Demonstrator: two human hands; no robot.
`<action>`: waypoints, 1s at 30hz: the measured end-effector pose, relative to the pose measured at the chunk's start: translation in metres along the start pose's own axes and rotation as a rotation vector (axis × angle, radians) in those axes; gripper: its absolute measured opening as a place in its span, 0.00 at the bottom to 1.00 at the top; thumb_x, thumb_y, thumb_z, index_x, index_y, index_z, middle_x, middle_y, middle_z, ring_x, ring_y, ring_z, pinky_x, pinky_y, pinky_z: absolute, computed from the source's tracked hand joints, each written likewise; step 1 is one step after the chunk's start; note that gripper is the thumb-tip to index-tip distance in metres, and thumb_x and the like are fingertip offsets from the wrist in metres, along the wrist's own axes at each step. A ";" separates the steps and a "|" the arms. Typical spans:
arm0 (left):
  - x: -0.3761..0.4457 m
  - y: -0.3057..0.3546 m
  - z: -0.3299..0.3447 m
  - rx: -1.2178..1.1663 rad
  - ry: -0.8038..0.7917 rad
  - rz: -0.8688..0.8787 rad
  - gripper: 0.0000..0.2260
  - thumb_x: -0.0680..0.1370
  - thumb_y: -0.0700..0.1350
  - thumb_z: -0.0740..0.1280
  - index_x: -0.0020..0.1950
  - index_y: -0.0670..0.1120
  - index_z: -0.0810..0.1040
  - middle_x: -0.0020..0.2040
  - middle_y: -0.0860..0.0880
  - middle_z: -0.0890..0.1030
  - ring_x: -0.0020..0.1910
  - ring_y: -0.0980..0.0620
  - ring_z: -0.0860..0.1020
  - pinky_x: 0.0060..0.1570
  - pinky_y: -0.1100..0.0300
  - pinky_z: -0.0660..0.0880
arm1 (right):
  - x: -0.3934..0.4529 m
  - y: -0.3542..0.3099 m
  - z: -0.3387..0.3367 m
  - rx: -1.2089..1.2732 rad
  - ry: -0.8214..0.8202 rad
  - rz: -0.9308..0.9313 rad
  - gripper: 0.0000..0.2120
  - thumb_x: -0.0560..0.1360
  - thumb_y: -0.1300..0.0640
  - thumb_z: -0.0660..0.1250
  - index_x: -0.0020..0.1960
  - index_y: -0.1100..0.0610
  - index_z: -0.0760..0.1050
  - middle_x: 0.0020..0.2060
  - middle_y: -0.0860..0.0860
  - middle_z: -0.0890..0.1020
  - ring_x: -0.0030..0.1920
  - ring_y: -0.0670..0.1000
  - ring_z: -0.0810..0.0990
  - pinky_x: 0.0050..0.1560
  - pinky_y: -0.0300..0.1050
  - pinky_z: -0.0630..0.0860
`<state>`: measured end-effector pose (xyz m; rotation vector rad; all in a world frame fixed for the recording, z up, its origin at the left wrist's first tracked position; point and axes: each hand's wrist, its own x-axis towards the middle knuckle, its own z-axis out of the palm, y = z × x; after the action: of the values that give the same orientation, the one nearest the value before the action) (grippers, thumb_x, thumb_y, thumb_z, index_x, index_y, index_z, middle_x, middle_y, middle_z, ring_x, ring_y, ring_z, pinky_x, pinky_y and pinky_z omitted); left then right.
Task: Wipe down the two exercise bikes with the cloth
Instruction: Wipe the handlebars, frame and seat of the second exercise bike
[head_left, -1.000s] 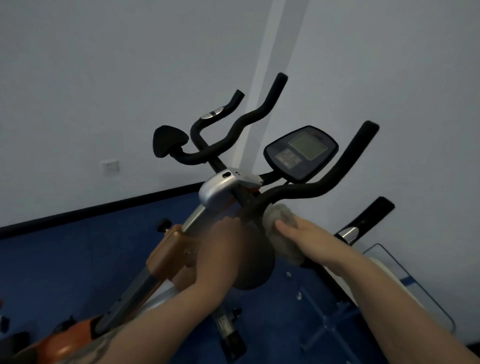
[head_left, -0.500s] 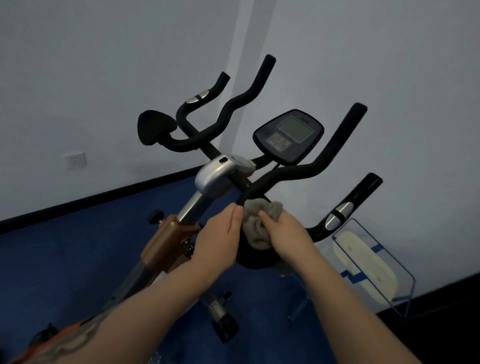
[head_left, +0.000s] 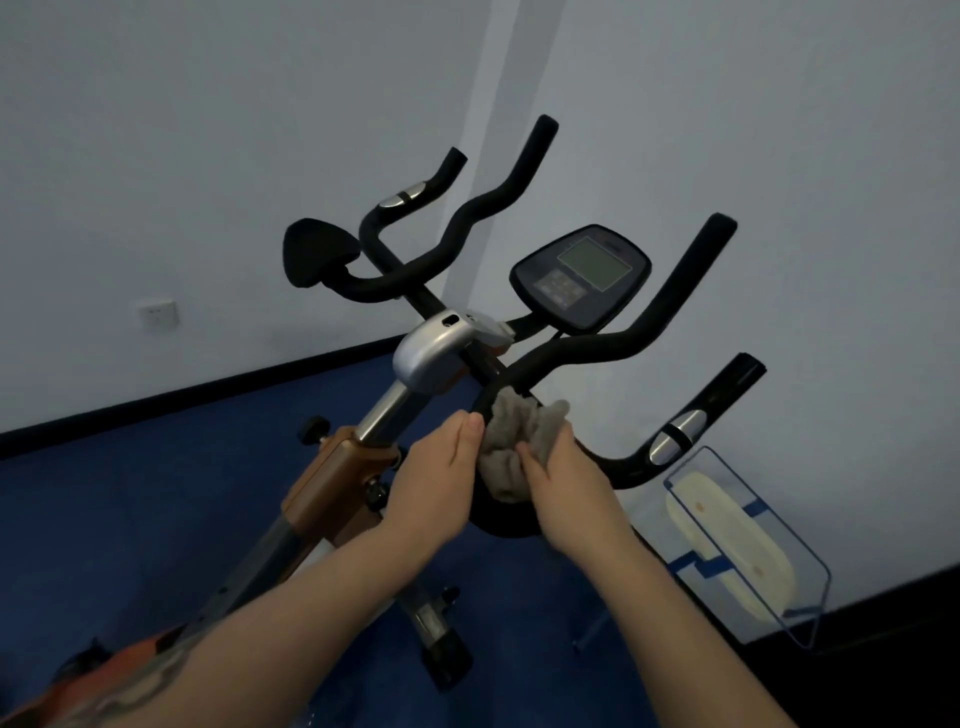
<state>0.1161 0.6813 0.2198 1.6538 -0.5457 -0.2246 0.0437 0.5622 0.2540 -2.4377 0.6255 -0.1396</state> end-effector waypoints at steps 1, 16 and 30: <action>-0.002 -0.001 0.000 -0.035 0.012 -0.012 0.19 0.84 0.49 0.54 0.46 0.36 0.74 0.43 0.39 0.79 0.44 0.42 0.78 0.51 0.40 0.74 | 0.004 0.000 -0.008 -0.050 -0.080 -0.007 0.10 0.81 0.45 0.56 0.60 0.45 0.63 0.51 0.47 0.77 0.44 0.42 0.76 0.39 0.38 0.67; -0.027 -0.014 0.021 -0.006 0.263 -0.203 0.12 0.84 0.40 0.56 0.56 0.38 0.78 0.52 0.38 0.82 0.53 0.40 0.80 0.56 0.42 0.75 | 0.074 -0.031 -0.033 -0.402 -0.537 -0.548 0.18 0.76 0.35 0.60 0.59 0.45 0.70 0.51 0.46 0.81 0.51 0.48 0.79 0.55 0.50 0.75; -0.032 0.003 0.030 0.093 0.349 -0.282 0.14 0.84 0.47 0.55 0.41 0.48 0.74 0.40 0.50 0.79 0.42 0.53 0.77 0.47 0.53 0.74 | 0.016 0.029 -0.006 0.258 -0.178 -0.194 0.18 0.79 0.43 0.60 0.62 0.54 0.69 0.52 0.51 0.79 0.51 0.51 0.79 0.44 0.42 0.71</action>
<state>0.0745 0.6695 0.2127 1.8092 -0.0593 -0.1124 0.0443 0.5311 0.2413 -2.2252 0.2728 -0.0748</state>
